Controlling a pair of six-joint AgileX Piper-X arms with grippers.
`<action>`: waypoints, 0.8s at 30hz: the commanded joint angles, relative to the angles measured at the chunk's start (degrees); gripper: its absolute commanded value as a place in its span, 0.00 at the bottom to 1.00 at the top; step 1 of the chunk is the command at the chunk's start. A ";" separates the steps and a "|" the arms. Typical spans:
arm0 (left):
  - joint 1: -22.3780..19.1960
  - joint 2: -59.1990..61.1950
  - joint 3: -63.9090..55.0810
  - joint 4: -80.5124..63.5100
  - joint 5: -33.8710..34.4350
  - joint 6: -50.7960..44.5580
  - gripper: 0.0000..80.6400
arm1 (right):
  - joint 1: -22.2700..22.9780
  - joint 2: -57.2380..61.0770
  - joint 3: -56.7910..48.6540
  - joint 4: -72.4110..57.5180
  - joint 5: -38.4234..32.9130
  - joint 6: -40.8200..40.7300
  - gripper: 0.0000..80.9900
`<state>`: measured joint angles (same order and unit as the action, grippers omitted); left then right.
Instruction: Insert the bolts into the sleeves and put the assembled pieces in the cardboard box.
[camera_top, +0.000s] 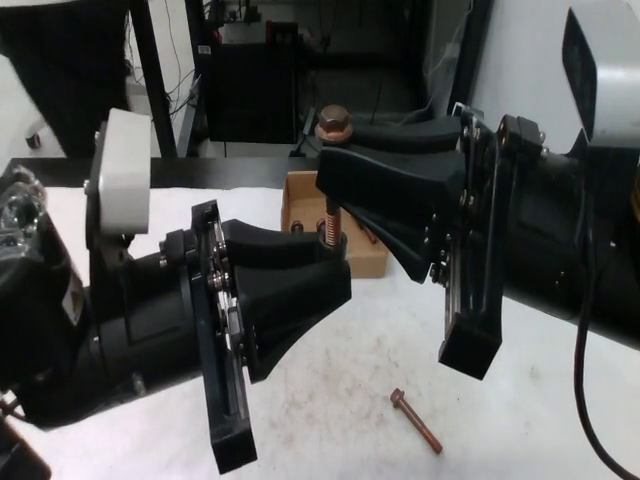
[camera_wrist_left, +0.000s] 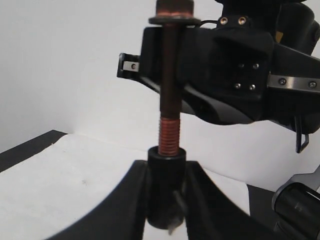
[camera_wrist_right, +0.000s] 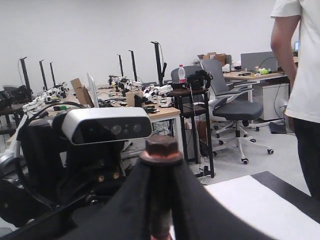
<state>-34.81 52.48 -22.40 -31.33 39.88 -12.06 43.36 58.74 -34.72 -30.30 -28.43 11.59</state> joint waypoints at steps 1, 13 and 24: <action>-0.13 -0.19 -0.56 -1.18 -0.85 0.13 0.00 | 0.09 -0.03 -0.47 -0.34 -0.26 -0.07 0.01; -0.13 -0.19 -0.56 -7.21 -7.21 0.13 0.00 | 0.09 -0.03 -0.47 -0.34 -0.26 -0.07 0.01; -0.13 -0.19 -0.56 -6.98 -6.36 0.13 0.00 | 0.09 -0.03 -0.47 -0.34 -0.26 -0.07 0.17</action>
<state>-35.14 52.48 -22.40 -36.94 35.85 -11.96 43.36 58.74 -34.72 -30.30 -28.24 11.59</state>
